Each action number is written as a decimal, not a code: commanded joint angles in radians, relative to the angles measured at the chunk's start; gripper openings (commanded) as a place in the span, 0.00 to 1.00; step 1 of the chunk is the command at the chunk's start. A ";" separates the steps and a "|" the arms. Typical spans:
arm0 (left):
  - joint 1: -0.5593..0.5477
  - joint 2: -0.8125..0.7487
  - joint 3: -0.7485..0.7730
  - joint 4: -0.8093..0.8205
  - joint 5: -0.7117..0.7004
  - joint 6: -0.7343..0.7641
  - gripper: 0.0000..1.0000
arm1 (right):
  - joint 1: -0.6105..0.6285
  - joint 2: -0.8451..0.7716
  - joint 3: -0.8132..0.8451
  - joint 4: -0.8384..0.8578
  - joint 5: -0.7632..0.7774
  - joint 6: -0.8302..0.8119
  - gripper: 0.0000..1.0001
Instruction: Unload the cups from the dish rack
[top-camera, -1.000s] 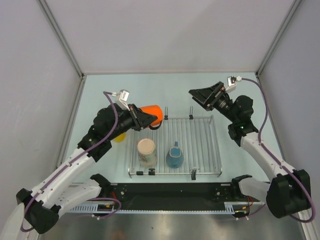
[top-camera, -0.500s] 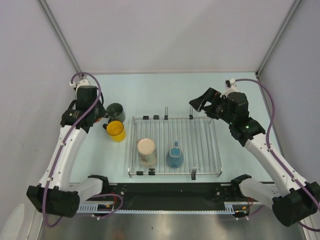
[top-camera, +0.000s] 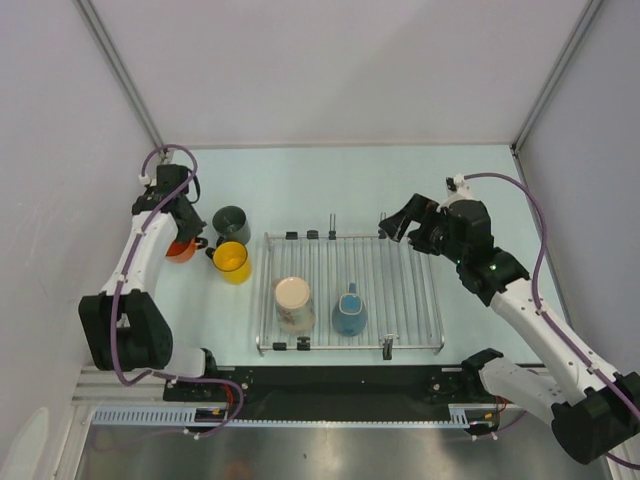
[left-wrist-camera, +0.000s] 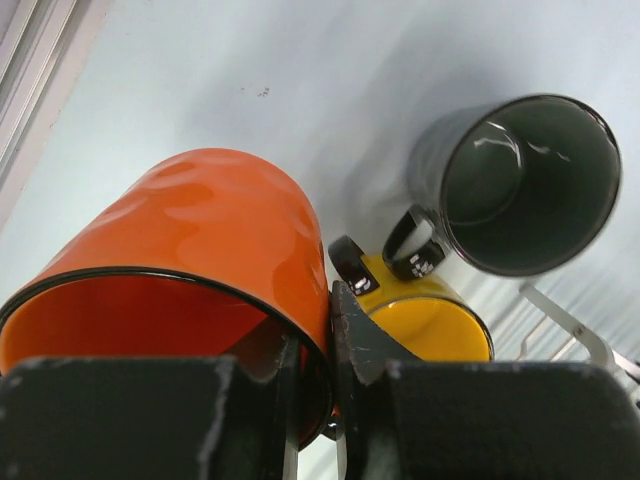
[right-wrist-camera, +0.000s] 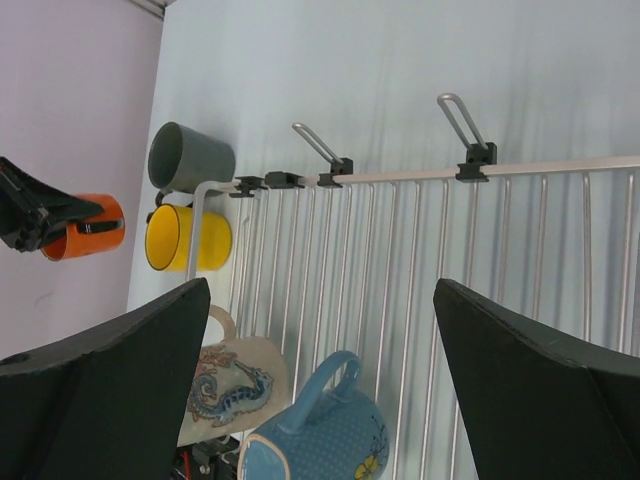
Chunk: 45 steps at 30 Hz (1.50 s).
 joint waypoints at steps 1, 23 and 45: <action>0.036 0.033 0.003 0.095 0.012 0.018 0.00 | 0.011 -0.028 -0.015 0.000 0.032 -0.023 1.00; 0.066 0.240 -0.055 0.175 0.046 -0.005 0.00 | 0.020 -0.003 -0.031 0.003 0.048 -0.020 1.00; 0.073 0.147 -0.090 0.132 0.009 -0.068 0.80 | 0.042 0.012 -0.046 0.015 0.052 -0.018 1.00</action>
